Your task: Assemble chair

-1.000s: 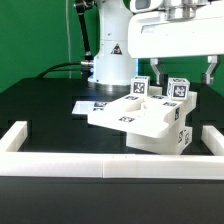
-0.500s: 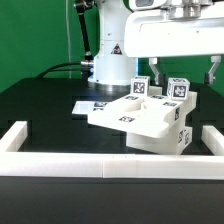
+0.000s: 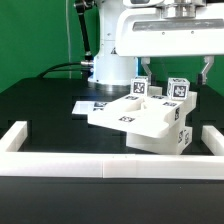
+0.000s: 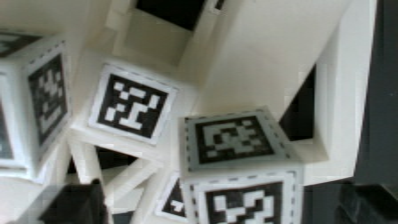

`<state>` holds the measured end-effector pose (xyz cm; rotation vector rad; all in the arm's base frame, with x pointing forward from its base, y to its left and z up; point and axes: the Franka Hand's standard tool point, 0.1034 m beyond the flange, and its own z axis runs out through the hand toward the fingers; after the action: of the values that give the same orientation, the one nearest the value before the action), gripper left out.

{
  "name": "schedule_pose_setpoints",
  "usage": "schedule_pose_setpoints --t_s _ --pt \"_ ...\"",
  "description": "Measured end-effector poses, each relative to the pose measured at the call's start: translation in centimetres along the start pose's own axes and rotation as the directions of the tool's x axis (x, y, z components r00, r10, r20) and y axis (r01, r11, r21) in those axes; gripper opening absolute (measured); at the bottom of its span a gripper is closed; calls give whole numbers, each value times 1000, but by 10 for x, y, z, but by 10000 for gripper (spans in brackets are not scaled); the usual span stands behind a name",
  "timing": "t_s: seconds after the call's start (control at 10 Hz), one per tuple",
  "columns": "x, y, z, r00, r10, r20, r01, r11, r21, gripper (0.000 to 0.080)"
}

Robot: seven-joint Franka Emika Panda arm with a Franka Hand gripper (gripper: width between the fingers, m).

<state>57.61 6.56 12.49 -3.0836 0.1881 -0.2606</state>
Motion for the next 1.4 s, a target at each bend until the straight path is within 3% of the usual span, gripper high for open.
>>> schedule_pose_setpoints --t_s 0.2,0.4,0.5,0.6,1.0,1.4 --pt "0 1 0 1000 -18 0 18 1000 -1 649" --pt "0 1 0 1000 -18 0 18 1000 -1 390" --pt "0 1 0 1000 -15 0 15 1000 -1 390" --pt "0 1 0 1000 -5 0 5 1000 -1 284" --pt "0 1 0 994 108 0 -108 994 -1 284" --pt "0 -1 0 919 394 -1 -394 919 1 285"
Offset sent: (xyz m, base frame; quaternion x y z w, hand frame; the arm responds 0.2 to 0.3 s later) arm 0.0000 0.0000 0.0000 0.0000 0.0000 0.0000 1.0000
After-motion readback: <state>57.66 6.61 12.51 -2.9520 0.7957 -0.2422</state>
